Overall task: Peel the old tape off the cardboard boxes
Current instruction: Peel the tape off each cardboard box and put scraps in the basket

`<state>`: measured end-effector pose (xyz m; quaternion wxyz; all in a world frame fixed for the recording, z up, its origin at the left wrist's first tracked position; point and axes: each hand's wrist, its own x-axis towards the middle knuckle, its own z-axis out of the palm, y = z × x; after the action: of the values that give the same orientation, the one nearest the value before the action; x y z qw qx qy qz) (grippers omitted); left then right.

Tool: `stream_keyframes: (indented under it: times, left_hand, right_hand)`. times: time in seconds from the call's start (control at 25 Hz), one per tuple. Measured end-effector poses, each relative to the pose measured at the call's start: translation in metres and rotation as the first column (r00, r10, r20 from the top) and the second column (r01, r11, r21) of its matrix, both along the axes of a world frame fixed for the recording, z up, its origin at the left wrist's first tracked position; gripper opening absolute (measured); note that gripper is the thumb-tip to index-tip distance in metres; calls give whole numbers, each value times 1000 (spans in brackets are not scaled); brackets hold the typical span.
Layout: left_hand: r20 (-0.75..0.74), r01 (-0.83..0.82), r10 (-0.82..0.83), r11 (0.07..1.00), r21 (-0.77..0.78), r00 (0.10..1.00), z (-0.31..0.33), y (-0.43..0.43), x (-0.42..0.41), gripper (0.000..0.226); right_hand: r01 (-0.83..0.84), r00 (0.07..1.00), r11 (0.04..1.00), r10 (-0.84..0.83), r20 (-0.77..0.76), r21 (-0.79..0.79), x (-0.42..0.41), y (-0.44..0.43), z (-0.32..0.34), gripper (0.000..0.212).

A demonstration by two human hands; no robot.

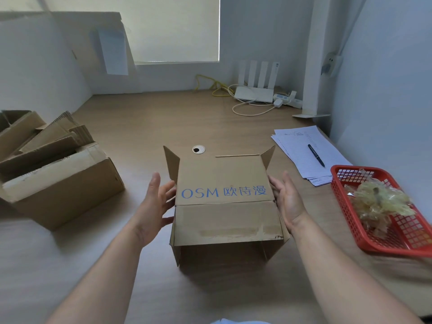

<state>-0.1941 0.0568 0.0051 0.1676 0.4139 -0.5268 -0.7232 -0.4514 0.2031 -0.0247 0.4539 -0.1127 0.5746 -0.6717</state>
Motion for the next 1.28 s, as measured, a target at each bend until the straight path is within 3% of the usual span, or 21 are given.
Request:
stream_keyframes:
  times: [0.24, 0.48, 0.6, 0.68, 0.8, 0.92, 1.0, 1.16, 1.28]
  left_hand:
    - [47, 32, -30, 998, -46, 998, -6, 4, -6, 44]
    - [153, 78, -72, 996, -36, 986, -13, 8, -13, 60]
    - [254, 73, -19, 976, -205, 967, -20, 15, -21, 48]
    - [245, 21, 46, 965, -263, 968, -22, 17, -21, 37]
    - [175, -88, 110, 988, -126, 978, -19, 10, -8, 21]
    - [109, -160, 161, 987, -22, 981, -16, 4, 8, 19]
    - [89, -207, 208, 978, -28, 974, -20, 2, 15, 24]
    - [83, -252, 249, 967, 27, 965, -41, 3, 33, 33]
    - [205, -289, 280, 957, 13, 938, -66, 7, 56, 39]
  right_hand:
    - [-101, 995, 994, 102, 11, -38, 1, 2, -6, 39]
    - [-68, 992, 998, 69, -106, 15, 0, 3, -14, 38]
    - [-70, 979, 996, 77, -186, 48, 4, 4, -13, 37]
    - [-83, 966, 994, 97, -239, 69, 7, 5, -15, 36]
    - [-166, 936, 981, 188, -299, 97, 12, 2, -19, 41]
    - [-156, 788, 923, 332, -519, 353, 17, -4, -30, 54]
    - [-155, 689, 864, 442, -574, 479, 26, -4, -43, 59]
    - [-129, 505, 727, 634, -586, 675, 41, -1, -61, 63]
    - [-50, 232, 524, 834, -501, 850, 60, 8, -75, 65]
